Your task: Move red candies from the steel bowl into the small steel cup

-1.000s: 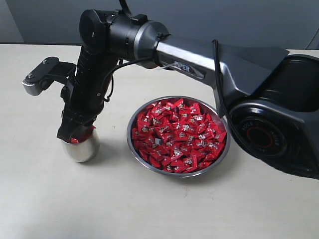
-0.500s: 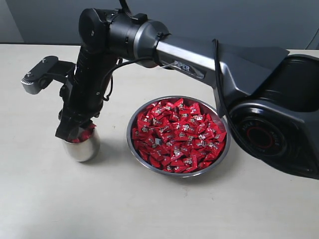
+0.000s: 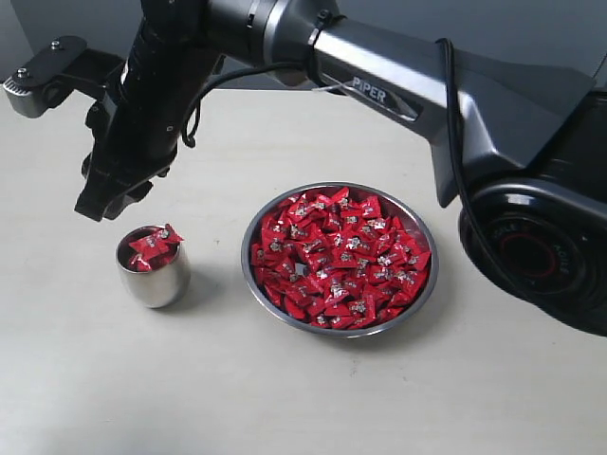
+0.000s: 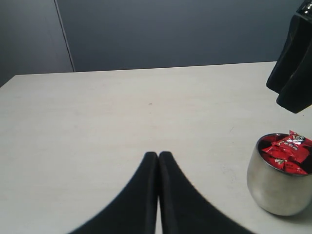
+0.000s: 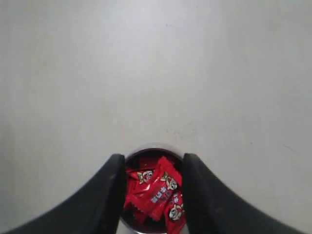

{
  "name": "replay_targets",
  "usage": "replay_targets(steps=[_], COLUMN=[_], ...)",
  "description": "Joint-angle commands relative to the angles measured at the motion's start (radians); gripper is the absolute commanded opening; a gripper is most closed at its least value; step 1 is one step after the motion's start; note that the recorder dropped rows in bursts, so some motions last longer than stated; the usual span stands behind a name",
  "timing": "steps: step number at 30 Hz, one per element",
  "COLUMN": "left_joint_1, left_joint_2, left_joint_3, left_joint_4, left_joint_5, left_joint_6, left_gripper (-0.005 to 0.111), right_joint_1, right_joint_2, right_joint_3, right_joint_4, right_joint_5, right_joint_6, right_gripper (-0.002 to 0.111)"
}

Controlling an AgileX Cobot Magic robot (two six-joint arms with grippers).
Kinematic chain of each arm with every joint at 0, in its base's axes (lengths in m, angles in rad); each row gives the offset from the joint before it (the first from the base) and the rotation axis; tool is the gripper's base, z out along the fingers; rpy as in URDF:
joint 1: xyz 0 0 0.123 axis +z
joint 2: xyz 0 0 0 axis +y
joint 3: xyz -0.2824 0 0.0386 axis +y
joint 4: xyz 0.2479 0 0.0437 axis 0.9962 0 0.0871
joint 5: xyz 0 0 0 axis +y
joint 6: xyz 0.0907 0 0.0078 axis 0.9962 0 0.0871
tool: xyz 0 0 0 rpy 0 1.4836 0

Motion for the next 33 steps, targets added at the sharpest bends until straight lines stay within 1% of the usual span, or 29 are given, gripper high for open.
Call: replay_targets(steps=[1,4,7,10,13,14,17,20,22,26,29,33], left_joint_1=[0.001,0.001,0.001,0.001,0.001,0.001,0.001,0.001,0.001,0.001,0.001,0.001], left_joint_2=[-0.004,-0.004,-0.004,-0.004,-0.004,-0.004,-0.004,-0.004,-0.004,-0.004,-0.004,-0.004], left_joint_3=[0.004,0.004,0.004,0.004,0.004,0.004,0.004,0.004,0.004,0.004,0.004,0.004], left_joint_4=[-0.003,-0.003,-0.003,-0.003,-0.003,-0.003,-0.003,-0.003,-0.003,-0.003,-0.003,-0.003], left_joint_5=[-0.002,-0.002,-0.002,-0.002,-0.002,-0.002,-0.002,-0.002,-0.002,-0.002,-0.002,-0.002], left_joint_6=[-0.002,-0.002,-0.002,-0.002,-0.002,-0.002,-0.002,-0.002,-0.002,-0.002,-0.002,-0.002], left_gripper=[0.000,0.000,0.000,0.000,0.000,0.000,0.000,0.000,0.000,0.000,0.000,0.000], right_joint_1=[0.002,0.002,0.002,0.002,0.002,0.002,0.002,0.002,-0.002,-0.020,-0.034,-0.050], right_joint_2=[-0.015,-0.019,-0.023,-0.028,-0.034,-0.034,-0.036,-0.036,-0.038,-0.055,-0.072,-0.119], right_joint_3=[-0.008,-0.008,-0.008,-0.008,-0.008,-0.008,-0.008,-0.008,-0.008,-0.008,-0.008,0.078], right_joint_4=[-0.012,-0.025,-0.030,-0.034,-0.038,-0.038,-0.041,-0.067,-0.065,-0.058,-0.050,-0.051], right_joint_5=[0.001,0.001,-0.006,-0.013,-0.032,-0.039,-0.072,-0.144,-0.183,-0.246,-0.281,-0.368], right_joint_6=[0.005,0.029,0.038,0.044,0.051,0.057,0.082,0.182,0.196,0.276,0.294,0.319], right_gripper=[0.038,0.038,0.033,0.022,0.001,0.000,-0.001,-0.001,-0.001,-0.001,-0.001,-0.001])
